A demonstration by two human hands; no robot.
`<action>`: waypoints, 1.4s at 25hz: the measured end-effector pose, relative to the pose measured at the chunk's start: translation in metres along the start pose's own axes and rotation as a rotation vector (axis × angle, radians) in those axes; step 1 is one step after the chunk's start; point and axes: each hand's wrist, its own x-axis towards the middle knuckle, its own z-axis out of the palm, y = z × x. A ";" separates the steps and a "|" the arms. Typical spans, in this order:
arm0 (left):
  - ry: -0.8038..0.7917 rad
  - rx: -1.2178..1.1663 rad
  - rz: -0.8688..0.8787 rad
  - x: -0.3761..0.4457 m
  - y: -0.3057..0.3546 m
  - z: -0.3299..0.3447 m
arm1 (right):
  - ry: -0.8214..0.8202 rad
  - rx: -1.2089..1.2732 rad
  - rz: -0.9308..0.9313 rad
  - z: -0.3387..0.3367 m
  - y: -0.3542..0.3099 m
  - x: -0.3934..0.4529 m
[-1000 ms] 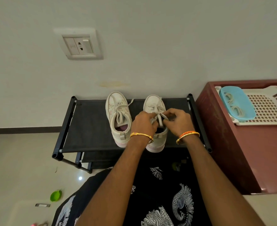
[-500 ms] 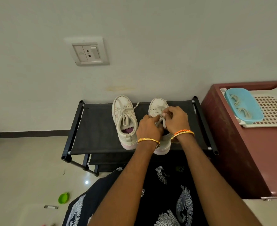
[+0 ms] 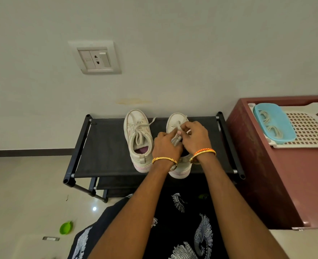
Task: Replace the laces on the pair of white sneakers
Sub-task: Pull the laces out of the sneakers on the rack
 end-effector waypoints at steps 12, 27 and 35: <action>-0.042 0.217 -0.104 -0.001 0.011 -0.003 | 0.137 0.812 0.268 -0.030 -0.013 0.002; -0.038 0.161 -0.066 0.002 0.004 0.000 | -0.002 0.879 0.400 -0.059 -0.010 -0.004; -0.162 -0.172 -0.060 0.017 0.000 -0.013 | -0.200 0.058 0.136 -0.024 0.000 -0.008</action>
